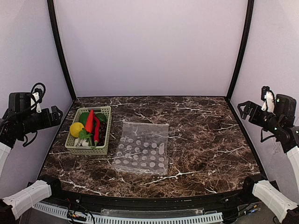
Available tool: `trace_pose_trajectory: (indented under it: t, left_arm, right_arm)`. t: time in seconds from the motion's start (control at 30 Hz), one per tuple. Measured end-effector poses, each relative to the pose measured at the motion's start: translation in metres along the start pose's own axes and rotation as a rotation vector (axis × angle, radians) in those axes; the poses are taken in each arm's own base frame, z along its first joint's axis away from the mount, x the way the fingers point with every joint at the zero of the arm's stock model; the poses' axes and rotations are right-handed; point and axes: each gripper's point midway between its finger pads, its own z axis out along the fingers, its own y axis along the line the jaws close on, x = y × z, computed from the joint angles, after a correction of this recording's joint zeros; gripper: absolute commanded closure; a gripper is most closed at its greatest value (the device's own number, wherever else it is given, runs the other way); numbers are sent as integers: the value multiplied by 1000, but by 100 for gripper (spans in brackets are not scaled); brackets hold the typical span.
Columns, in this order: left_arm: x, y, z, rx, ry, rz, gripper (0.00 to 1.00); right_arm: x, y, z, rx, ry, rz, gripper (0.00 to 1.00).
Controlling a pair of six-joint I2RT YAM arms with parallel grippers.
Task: Place the food in the zip-top bag and seal the zipper
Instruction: Pick up the zipper food storage bag from the center of the board.
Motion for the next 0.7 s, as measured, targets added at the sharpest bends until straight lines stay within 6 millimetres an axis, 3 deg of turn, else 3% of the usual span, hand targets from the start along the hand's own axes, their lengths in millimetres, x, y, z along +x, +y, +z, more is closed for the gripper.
trace_pose_trajectory:
  t: [0.43, 0.57, 0.7]
  left_arm:
    - [12, 5, 3, -29, 58, -7, 0]
    - [22, -3, 10, 10, 121, -3, 0]
    - [42, -15, 27, 57, 240, -8, 0]
  right_arm:
    - [8, 11, 4, -66, 47, -1, 2]
    - [24, 24, 20, -152, 164, 13, 13]
    - [48, 35, 41, -226, 299, 62, 15]
